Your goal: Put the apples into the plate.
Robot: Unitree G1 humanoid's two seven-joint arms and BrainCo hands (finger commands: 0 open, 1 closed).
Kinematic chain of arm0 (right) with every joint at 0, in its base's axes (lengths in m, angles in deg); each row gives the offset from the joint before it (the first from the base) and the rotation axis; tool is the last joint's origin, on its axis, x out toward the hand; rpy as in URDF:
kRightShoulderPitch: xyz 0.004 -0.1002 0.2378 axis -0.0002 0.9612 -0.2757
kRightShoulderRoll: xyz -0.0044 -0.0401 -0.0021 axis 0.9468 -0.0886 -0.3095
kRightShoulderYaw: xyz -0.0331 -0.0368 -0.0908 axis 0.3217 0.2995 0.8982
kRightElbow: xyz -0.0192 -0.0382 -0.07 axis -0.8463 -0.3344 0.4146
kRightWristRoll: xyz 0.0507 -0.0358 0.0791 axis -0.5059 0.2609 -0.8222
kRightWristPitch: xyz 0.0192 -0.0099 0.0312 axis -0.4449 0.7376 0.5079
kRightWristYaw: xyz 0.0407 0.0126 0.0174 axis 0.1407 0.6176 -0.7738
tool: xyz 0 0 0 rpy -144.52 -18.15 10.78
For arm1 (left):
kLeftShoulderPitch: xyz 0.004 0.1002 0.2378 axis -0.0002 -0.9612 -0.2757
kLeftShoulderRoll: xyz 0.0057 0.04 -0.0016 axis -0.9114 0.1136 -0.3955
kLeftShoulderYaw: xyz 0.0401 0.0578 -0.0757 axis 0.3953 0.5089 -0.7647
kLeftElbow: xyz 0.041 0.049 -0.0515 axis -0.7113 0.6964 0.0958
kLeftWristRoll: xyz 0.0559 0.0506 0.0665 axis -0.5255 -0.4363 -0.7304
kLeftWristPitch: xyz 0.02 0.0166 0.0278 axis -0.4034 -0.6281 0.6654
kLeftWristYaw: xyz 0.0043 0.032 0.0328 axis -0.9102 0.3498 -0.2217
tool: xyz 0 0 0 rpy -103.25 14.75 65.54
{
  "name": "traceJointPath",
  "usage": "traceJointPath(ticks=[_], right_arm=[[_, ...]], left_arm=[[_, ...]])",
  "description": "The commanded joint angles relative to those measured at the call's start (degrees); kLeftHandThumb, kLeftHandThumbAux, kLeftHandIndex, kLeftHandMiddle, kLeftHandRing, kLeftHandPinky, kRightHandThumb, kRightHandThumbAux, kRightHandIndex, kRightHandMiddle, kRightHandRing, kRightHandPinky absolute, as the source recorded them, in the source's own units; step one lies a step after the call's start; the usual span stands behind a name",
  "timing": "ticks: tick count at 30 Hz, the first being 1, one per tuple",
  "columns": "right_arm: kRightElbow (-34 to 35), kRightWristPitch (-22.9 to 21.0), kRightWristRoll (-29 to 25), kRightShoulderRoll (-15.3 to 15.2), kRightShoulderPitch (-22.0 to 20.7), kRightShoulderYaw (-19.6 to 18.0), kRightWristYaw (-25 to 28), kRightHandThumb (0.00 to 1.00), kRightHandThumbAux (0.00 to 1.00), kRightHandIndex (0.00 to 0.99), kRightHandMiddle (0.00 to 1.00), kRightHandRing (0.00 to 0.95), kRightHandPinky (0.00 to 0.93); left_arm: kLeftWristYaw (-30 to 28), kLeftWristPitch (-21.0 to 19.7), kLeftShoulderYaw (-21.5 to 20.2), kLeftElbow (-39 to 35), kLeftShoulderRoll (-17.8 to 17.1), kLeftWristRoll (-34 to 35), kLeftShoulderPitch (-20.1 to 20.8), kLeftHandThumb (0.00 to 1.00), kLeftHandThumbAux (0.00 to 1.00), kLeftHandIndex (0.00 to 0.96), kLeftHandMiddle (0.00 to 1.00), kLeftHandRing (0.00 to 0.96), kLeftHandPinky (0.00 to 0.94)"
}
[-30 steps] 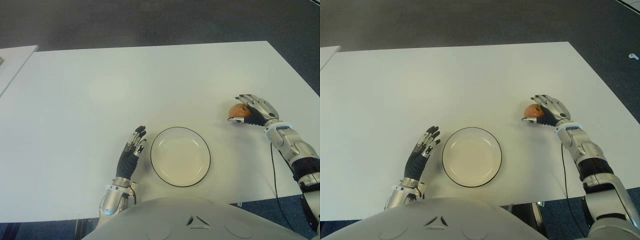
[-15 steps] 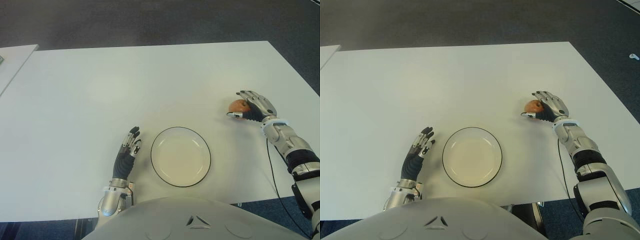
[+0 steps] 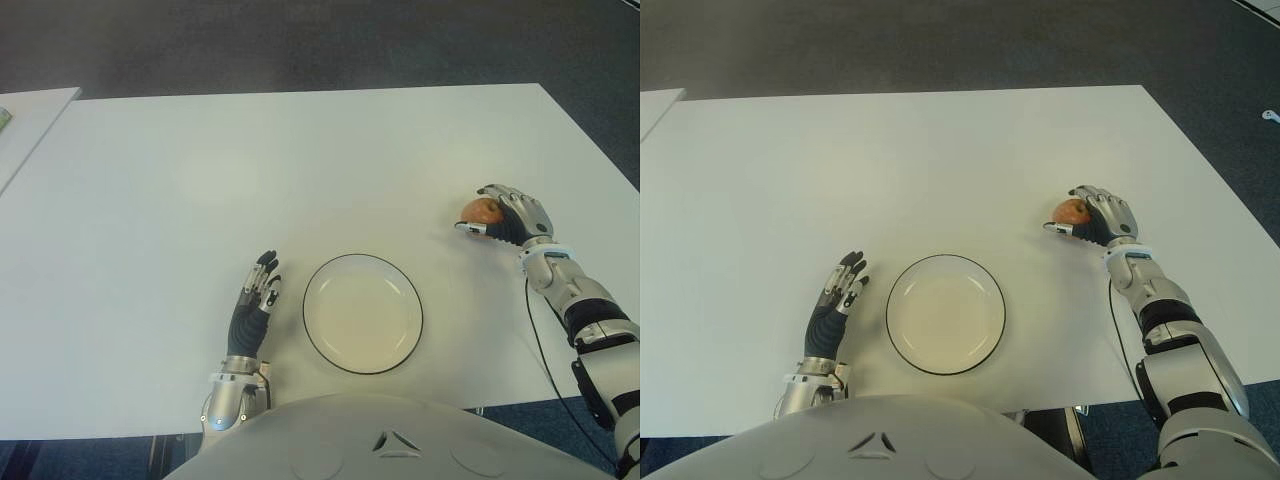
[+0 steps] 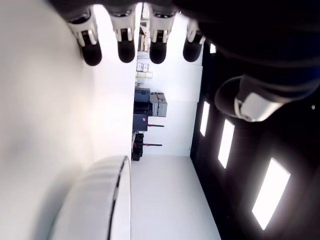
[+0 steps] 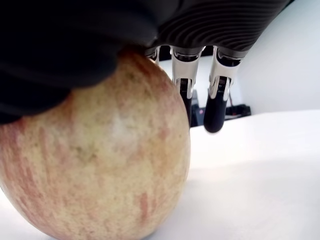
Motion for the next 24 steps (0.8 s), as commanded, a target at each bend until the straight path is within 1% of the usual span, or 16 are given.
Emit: traceJointPath(ticks=[1, 4, 7, 11, 18, 24], right_arm=[[-5.01, -1.16, 2.81, 1.27, 2.42, 3.37, -2.35, 0.679, 0.656, 0.457, 0.712, 0.699, 0.713], [-6.01, -0.6, 2.53, 1.21, 2.1, 3.92, -4.3, 0.704, 0.69, 0.446, 0.746, 0.735, 0.753], [-6.78, 0.06, 2.42, 0.81, 1.69, 4.48, -5.93, 0.714, 0.703, 0.442, 0.796, 0.775, 0.796], [-7.58, 0.68, 2.26, 0.42, 1.05, 5.13, -6.8, 0.719, 0.709, 0.441, 0.84, 0.808, 0.825], [-8.35, 1.74, 1.64, -0.19, 0.09, 5.67, -6.79, 0.725, 0.71, 0.441, 0.856, 0.83, 0.838], [-8.57, 2.14, 1.07, -0.84, -0.67, 5.54, -5.51, 0.726, 0.71, 0.441, 0.862, 0.838, 0.838]], left_arm=[[0.59, 2.98, -0.32, 2.27, 0.87, -0.79, 1.23, 0.0, 0.44, 0.0, 0.0, 0.0, 0.0], [0.86, 4.45, -0.39, 3.09, 1.09, -1.37, 1.51, 0.0, 0.444, 0.0, 0.0, 0.0, 0.0], [1.86, 5.62, -0.54, 3.68, 1.41, -2.98, 1.56, 0.0, 0.449, 0.0, 0.0, 0.0, 0.0], [2.38, 6.23, -0.46, 4.01, 1.74, -3.49, 1.74, 0.0, 0.455, 0.0, 0.0, 0.0, 0.0], [1.51, 5.79, -0.02, 4.13, 1.46, -2.96, 1.95, 0.0, 0.465, 0.0, 0.0, 0.0, 0.0], [0.56, 4.63, 0.57, 3.75, 1.38, -1.19, 1.48, 0.0, 0.473, 0.0, 0.0, 0.0, 0.0]])
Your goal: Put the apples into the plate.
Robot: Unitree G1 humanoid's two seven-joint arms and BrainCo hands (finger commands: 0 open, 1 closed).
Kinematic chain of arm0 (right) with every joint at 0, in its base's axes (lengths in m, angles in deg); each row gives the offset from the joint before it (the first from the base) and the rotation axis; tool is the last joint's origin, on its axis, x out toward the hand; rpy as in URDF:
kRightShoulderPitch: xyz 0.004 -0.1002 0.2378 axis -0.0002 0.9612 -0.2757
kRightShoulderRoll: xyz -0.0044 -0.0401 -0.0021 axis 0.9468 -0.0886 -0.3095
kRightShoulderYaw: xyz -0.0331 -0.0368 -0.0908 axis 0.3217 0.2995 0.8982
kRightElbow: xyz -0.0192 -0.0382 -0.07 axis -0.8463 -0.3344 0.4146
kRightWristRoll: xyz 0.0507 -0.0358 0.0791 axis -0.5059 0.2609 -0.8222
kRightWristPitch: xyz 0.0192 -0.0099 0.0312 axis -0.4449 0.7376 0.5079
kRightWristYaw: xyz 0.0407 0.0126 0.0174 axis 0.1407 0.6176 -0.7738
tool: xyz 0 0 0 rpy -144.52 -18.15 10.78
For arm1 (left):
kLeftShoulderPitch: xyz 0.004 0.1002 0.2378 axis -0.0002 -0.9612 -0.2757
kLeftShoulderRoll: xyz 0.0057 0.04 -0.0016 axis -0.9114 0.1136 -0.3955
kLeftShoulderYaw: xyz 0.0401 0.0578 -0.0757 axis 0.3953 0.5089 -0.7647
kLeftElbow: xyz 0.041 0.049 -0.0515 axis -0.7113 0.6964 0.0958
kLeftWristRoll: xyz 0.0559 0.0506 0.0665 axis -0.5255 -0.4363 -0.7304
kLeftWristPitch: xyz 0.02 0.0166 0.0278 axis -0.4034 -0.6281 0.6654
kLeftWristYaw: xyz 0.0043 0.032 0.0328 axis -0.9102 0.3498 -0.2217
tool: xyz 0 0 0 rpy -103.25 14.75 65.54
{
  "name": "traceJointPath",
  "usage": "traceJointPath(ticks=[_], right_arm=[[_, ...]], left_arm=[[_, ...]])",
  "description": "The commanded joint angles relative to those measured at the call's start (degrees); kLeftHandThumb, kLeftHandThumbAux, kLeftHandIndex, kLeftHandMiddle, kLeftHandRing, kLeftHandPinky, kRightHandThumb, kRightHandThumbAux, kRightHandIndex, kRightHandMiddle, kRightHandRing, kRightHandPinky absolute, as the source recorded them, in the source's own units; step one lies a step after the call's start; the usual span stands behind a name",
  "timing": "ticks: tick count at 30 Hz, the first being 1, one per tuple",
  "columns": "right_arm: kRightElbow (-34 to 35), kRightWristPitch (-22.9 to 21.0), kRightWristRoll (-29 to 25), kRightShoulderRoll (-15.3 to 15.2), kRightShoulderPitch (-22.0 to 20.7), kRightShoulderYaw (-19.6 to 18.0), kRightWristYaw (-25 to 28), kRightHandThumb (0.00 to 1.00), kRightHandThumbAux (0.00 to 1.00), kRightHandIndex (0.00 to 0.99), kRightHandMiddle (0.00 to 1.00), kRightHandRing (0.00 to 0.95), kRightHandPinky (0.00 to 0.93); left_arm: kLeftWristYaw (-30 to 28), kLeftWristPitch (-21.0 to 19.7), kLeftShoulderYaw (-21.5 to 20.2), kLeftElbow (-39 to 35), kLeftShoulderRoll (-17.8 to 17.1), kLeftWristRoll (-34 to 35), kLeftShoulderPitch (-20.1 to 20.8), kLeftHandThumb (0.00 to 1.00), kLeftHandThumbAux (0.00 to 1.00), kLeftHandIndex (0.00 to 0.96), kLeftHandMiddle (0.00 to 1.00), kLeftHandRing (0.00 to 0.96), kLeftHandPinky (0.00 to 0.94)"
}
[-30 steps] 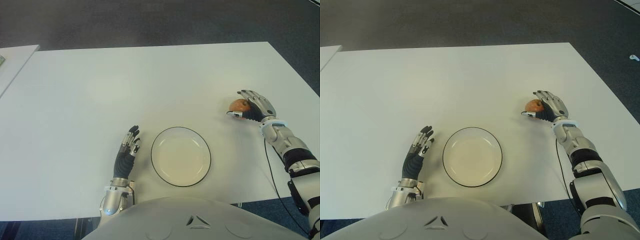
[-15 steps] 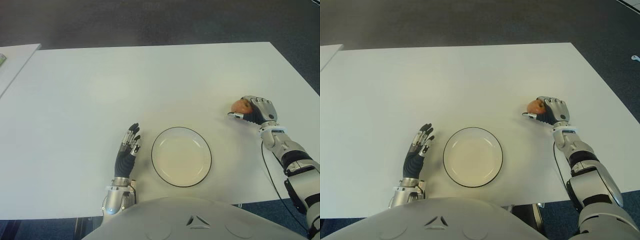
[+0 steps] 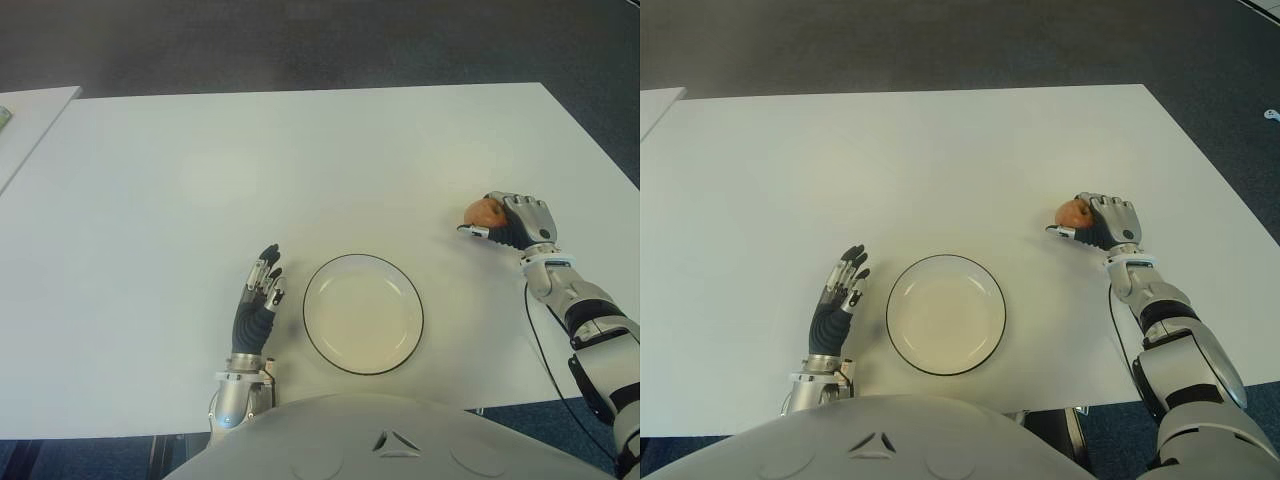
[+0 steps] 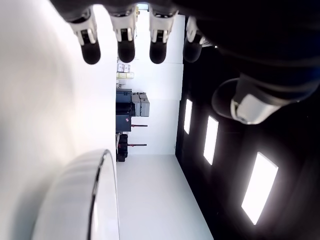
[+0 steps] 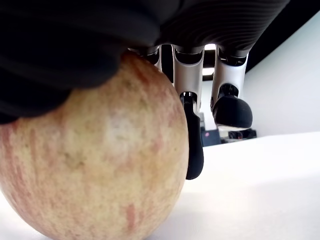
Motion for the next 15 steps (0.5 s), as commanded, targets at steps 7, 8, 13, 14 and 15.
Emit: traceJointPath(ticks=[7, 8, 13, 14, 15], right_arm=[[-2.48, -0.45, 0.47, -1.14, 1.51, 1.02, 3.75, 0.727, 0.71, 0.441, 0.862, 0.837, 0.771], [-2.49, -0.45, 0.48, -1.2, 1.43, 1.03, 3.75, 0.727, 0.71, 0.441, 0.862, 0.835, 0.741], [-2.53, -0.69, 0.53, -1.45, 1.12, 1.07, 4.01, 0.726, 0.71, 0.441, 0.862, 0.826, 0.653], [-2.52, -0.78, 0.53, -1.5, 1.06, 1.07, 4.12, 0.726, 0.71, 0.441, 0.862, 0.825, 0.644], [-2.52, -0.84, 0.53, -1.54, 1.02, 1.08, 4.2, 0.725, 0.71, 0.441, 0.862, 0.823, 0.611]], left_arm=[[-0.45, -3.41, 0.14, -0.55, 0.15, 2.57, -1.36, 0.0, 0.487, 0.0, 0.0, 0.0, 0.0], [0.04, -2.84, -0.07, -0.09, 0.43, 2.24, -1.07, 0.0, 0.489, 0.0, 0.0, 0.0, 0.0], [2.2, -1.0, -0.06, 1.09, 2.01, -0.53, 0.51, 0.0, 0.494, 0.0, 0.0, 0.0, 0.0], [2.4, -0.45, -0.13, 1.33, 2.1, -0.8, 0.63, 0.0, 0.494, 0.0, 0.0, 0.0, 0.0], [2.54, -0.02, -0.19, 1.52, 2.12, -0.97, 0.69, 0.0, 0.496, 0.0, 0.0, 0.0, 0.0]])
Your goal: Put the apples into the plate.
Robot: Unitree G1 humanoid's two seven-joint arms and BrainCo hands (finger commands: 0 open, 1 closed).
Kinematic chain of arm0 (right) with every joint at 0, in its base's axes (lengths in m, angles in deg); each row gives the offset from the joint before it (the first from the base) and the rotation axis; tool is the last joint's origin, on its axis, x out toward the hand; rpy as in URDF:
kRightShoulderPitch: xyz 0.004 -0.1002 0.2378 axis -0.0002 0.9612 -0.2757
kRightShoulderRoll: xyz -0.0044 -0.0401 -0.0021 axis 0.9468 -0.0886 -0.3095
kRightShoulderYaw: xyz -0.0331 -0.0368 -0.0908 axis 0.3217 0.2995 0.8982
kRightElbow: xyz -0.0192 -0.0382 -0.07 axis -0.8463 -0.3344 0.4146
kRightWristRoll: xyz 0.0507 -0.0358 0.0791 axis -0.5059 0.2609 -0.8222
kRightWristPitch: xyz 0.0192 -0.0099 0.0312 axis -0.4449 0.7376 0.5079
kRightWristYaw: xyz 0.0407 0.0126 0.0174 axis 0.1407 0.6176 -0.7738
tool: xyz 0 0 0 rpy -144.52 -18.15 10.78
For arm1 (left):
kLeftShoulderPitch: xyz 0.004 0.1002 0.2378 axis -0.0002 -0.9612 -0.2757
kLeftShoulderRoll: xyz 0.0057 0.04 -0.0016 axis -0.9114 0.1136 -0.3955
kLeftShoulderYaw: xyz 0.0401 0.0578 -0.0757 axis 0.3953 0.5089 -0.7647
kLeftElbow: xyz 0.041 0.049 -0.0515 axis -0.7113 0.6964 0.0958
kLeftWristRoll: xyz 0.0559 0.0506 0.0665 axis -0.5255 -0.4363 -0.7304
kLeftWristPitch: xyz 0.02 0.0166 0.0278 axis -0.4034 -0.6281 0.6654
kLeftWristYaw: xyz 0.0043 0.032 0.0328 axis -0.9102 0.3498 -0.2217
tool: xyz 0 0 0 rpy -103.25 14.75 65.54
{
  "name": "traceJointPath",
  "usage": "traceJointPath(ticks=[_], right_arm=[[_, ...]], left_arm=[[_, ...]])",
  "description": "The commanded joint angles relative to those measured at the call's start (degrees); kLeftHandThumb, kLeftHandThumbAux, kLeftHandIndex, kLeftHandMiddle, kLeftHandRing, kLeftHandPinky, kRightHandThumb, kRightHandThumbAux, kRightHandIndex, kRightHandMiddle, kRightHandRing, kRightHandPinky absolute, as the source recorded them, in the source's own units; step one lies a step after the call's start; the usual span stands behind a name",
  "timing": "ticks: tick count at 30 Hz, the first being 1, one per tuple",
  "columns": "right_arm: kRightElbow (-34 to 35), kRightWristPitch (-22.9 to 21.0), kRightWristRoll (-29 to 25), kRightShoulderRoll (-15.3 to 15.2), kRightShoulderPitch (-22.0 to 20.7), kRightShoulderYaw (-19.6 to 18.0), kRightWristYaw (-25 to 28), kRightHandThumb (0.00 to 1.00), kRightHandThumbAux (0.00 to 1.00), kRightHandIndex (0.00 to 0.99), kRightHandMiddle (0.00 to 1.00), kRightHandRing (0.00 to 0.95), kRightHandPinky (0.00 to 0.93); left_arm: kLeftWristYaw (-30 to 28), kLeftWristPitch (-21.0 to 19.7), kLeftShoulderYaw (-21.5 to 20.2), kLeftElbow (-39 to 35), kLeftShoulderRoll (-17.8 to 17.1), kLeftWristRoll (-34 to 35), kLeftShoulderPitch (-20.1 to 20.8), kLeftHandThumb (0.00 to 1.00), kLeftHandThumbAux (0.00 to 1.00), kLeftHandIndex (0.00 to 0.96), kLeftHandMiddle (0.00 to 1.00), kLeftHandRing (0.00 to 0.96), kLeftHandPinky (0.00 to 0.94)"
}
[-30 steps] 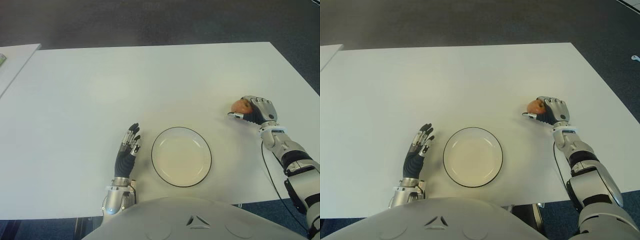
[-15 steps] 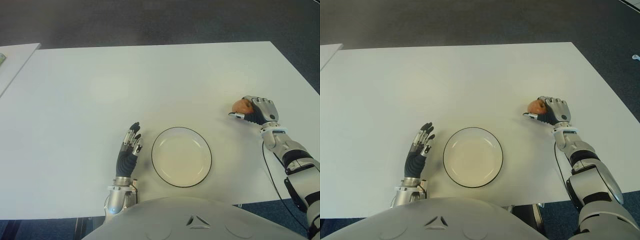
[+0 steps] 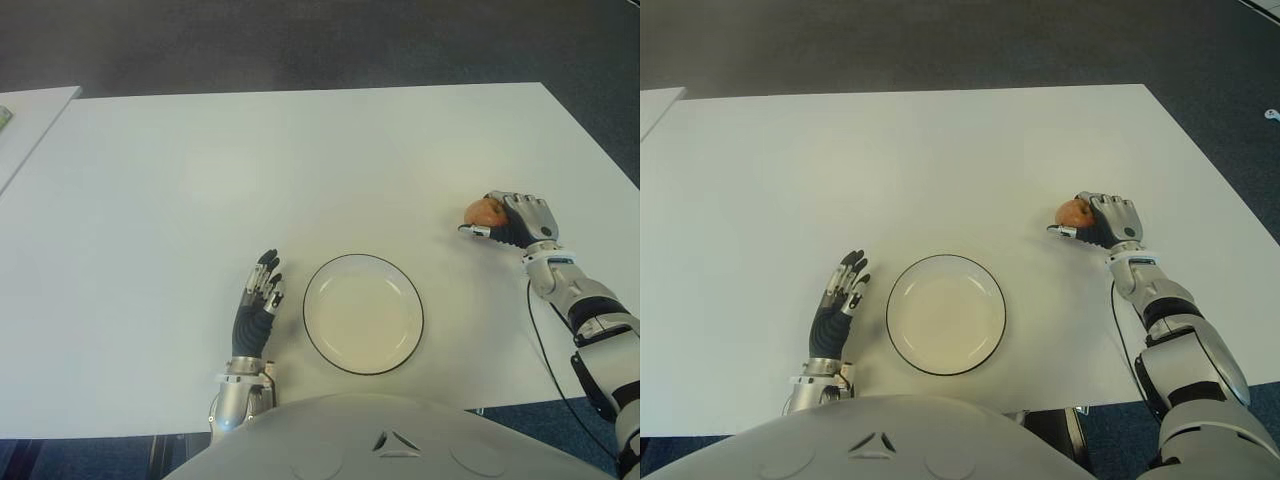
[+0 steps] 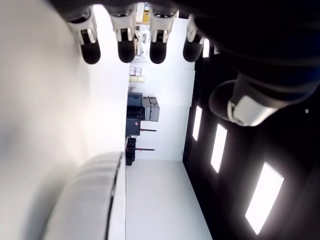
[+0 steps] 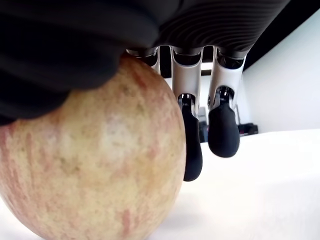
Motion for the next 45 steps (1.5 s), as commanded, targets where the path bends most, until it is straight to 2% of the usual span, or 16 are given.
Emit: traceJointPath(ticks=[1, 5, 15, 19, 22, 26, 31, 37, 41, 45], right_arm=[[-2.19, -1.39, 0.86, -0.82, 1.79, 0.93, 2.5, 0.725, 0.71, 0.441, 0.862, 0.821, 0.589], [-2.09, -1.5, 0.9, -0.95, 1.73, 0.96, 2.61, 0.725, 0.71, 0.44, 0.864, 0.816, 0.551], [-1.86, -1.35, 0.92, -1.16, 1.66, 1.04, 2.31, 0.727, 0.709, 0.44, 0.865, 0.802, 0.441], [-1.45, -1.2, 0.84, -1.31, 1.52, 0.89, 2.17, 0.727, 0.709, 0.44, 0.862, 0.796, 0.424], [-0.81, -0.99, 0.42, -1.6, 1.25, 0.44, 2.54, 0.727, 0.709, 0.441, 0.854, 0.794, 0.498], [1.01, -0.3, -0.55, -2.22, 0.75, -0.71, 2.77, 0.727, 0.709, 0.441, 0.842, 0.801, 0.665], [2.95, 0.2, -1.17, -2.34, 1.06, -1.76, 1.29, 0.727, 0.709, 0.441, 0.846, 0.819, 0.783], [8.4, 0.67, -2.24, -2.71, 2.53, -3.96, 0.38, 0.727, 0.709, 0.441, 0.864, 0.842, 0.851], [17.87, -0.12, -3.1, -3.25, 5.72, -6.73, 1.14, 0.729, 0.709, 0.44, 0.878, 0.859, 0.872], [28.35, -1.62, -4.3, -3.68, 9.97, -9.88, 4.12, 0.732, 0.708, 0.44, 0.882, 0.868, 0.871]], left_arm=[[1.49, 1.85, -0.29, 1.5, 1.09, -1.73, 1.11, 0.0, 0.498, 0.0, 0.0, 0.0, 0.0], [0.41, 3.06, -0.55, 1.68, 0.01, -1.02, -0.1, 0.0, 0.5, 0.0, 0.0, 0.0, 0.0], [0.29, 1.59, -0.12, 1.46, -0.15, -0.77, 0.24, 0.0, 0.483, 0.0, 0.0, 0.0, 0.0], [0.33, 1.55, -0.09, 1.62, -0.31, -0.91, 0.58, 0.0, 0.481, 0.0, 0.0, 0.0, 0.0], [0.02, 1.42, -0.01, 1.76, -0.58, -0.77, 0.78, 0.0, 0.482, 0.0, 0.0, 0.0, 0.0], [-0.51, 0.99, 0.1, 1.69, -0.84, -0.14, 0.78, 0.0, 0.484, 0.0, 0.0, 0.0, 0.0], [-0.59, 1.22, -0.04, 1.7, -0.95, -0.19, 0.82, 0.0, 0.484, 0.0, 0.0, 0.0, 0.0], [-1.17, 0.46, -0.33, 2.08, -1.36, 0.54, 1.21, 0.0, 0.479, 0.0, 0.0, 0.0, 0.0], [-0.12, 1.32, -0.71, 2.06, -1.03, -0.44, 1.26, 0.0, 0.473, 0.0, 0.0, 0.0, 0.0], [-0.16, 1.54, -0.83, 2.07, -1.37, -1.23, 1.59, 0.0, 0.471, 0.0, 0.0, 0.0, 0.0]])
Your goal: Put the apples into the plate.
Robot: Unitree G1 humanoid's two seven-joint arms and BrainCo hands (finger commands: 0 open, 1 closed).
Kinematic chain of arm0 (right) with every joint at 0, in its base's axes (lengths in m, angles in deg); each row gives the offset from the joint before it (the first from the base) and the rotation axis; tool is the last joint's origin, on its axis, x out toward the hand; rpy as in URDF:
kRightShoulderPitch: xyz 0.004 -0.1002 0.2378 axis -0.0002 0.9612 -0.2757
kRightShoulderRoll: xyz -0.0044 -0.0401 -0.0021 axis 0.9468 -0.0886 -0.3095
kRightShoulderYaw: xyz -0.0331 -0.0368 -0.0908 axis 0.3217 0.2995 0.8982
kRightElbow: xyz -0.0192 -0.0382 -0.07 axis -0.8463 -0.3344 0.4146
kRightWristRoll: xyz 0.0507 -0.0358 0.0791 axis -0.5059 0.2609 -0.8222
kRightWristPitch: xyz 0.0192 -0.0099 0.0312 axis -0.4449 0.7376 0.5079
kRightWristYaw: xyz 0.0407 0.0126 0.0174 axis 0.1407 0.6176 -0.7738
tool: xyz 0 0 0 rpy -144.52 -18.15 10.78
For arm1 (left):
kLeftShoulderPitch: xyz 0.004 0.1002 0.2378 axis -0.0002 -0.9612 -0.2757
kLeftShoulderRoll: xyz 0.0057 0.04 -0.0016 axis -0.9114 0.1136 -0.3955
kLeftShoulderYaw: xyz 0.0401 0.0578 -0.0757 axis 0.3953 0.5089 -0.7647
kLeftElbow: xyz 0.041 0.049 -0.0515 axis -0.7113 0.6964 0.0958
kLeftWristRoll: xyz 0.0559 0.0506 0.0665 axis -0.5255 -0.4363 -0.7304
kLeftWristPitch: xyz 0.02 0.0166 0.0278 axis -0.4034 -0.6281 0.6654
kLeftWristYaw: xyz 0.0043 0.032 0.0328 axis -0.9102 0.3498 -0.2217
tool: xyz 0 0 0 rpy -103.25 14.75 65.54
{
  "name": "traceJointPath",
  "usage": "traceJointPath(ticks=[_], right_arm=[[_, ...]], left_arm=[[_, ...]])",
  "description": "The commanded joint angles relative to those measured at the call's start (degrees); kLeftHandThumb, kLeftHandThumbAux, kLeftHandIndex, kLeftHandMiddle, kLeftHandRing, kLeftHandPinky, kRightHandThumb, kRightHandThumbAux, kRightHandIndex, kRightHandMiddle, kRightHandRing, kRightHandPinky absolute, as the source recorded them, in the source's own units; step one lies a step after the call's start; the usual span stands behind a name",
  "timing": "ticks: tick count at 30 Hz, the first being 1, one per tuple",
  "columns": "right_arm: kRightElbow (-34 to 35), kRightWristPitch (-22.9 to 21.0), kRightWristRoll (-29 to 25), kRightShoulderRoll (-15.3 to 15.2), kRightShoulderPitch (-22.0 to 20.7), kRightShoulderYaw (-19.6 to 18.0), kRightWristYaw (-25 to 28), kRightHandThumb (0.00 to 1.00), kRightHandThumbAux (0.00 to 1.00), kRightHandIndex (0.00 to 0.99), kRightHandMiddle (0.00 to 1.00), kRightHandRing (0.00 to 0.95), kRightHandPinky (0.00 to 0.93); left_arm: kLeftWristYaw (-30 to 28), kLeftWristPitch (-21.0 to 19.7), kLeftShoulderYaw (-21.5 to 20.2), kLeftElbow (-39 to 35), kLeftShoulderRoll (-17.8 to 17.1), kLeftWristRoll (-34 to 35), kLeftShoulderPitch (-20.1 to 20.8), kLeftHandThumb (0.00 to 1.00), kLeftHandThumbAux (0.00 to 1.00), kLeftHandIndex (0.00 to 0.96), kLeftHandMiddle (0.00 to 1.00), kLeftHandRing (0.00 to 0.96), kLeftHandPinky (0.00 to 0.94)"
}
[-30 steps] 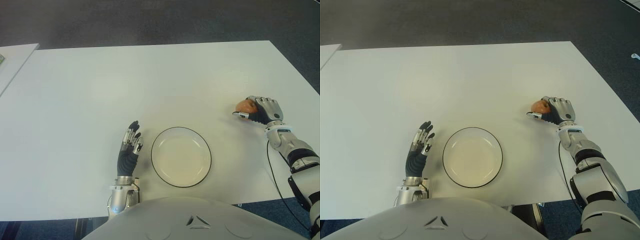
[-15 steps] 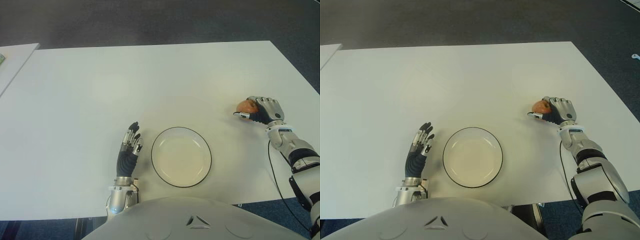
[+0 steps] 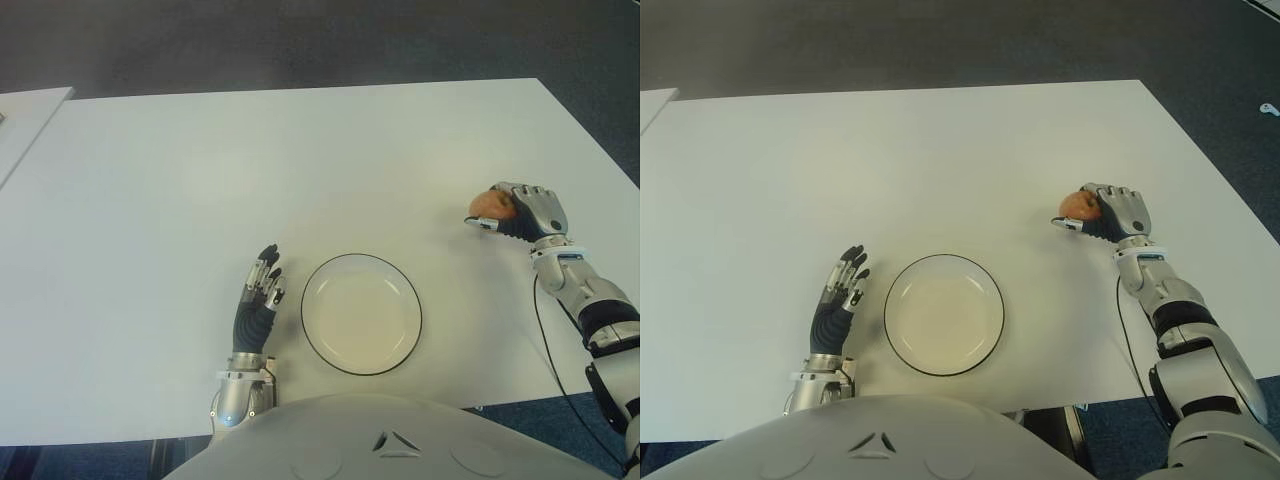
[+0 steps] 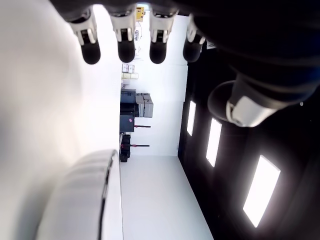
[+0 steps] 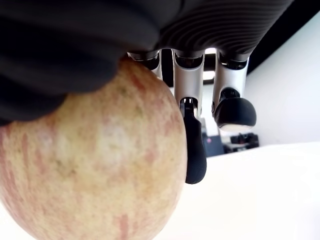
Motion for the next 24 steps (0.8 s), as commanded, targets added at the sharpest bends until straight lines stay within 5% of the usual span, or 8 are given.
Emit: traceJointPath(ticks=[1, 14, 24], right_arm=[[12.81, -1.27, -2.27, -0.73, 4.66, -3.85, 3.3, 0.732, 0.708, 0.441, 0.882, 0.868, 0.87], [31.93, -0.61, -3.46, 2.07, 11.65, -7.79, 11.99, 0.744, 0.707, 0.441, 0.871, 0.861, 0.842], [46.53, -2.32, 2.76, 6.1, 15.07, -5.76, 17.89, 0.746, 0.707, 0.441, 0.872, 0.864, 0.844]], left_arm=[[0.28, -0.16, -0.67, 0.84, -0.43, -0.94, 0.4, 0.0, 0.47, 0.0, 0.0, 0.0, 0.0], [0.69, 1.55, -1.34, 1.42, -0.12, -2.57, 0.44, 0.0, 0.478, 0.0, 0.0, 0.0, 0.0], [2.93, 0.85, -2.21, 1.64, 0.15, -5.86, 0.6, 0.0, 0.459, 0.0, 0.003, 0.0, 0.0]])
